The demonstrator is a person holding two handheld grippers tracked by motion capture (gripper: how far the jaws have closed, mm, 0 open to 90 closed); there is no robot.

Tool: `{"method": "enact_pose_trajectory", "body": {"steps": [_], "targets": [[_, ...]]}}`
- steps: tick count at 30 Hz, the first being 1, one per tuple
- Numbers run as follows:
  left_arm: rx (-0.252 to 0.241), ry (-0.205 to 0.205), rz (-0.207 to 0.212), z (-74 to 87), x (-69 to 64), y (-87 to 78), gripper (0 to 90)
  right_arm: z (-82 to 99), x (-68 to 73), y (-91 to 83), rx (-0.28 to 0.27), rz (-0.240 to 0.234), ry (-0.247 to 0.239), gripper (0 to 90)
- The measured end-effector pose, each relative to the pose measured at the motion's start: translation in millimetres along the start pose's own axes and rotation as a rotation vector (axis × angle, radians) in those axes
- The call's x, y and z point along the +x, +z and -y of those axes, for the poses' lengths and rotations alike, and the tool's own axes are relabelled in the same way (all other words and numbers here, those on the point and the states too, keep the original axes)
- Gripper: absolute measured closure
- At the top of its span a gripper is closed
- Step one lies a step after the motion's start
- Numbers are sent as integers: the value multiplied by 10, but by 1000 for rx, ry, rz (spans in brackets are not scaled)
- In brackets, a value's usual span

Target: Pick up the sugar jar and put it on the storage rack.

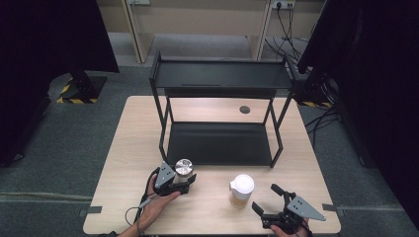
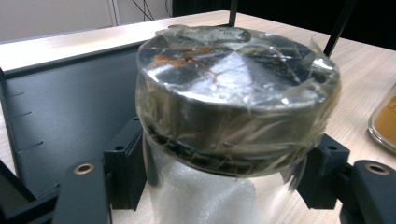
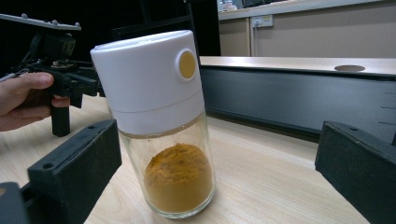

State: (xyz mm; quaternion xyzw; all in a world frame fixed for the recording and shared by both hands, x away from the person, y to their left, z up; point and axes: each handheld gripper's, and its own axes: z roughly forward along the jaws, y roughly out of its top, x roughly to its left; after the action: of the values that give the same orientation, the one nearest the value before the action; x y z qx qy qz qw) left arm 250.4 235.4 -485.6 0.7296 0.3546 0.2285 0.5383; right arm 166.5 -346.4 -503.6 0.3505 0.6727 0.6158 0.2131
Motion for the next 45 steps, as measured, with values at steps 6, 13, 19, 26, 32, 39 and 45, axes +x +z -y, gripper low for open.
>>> {"method": "enact_pose_trajectory", "body": {"steps": [6,13,19,26,32,39,45], "targets": [[-3,-2,-3,-2,-1,-14,309,2,-4,0,0,0,2,7],[-5,-12,12,-77,1,-59,311,4,-5,0,-1,0,4,7],[-19,-19,19,-149,8,-114,311,5,-5,1,-1,1,7,7],[-38,-20,40,-294,34,-181,312,6,-8,1,-1,0,10,7],[-51,-11,68,-420,74,-226,312,10,-13,2,-1,-1,14,7],[-68,2,81,-608,115,-285,311,9,-13,-1,-1,0,14,7],[-87,5,89,-807,159,-340,312,10,-14,-2,-1,0,14,7]]}}
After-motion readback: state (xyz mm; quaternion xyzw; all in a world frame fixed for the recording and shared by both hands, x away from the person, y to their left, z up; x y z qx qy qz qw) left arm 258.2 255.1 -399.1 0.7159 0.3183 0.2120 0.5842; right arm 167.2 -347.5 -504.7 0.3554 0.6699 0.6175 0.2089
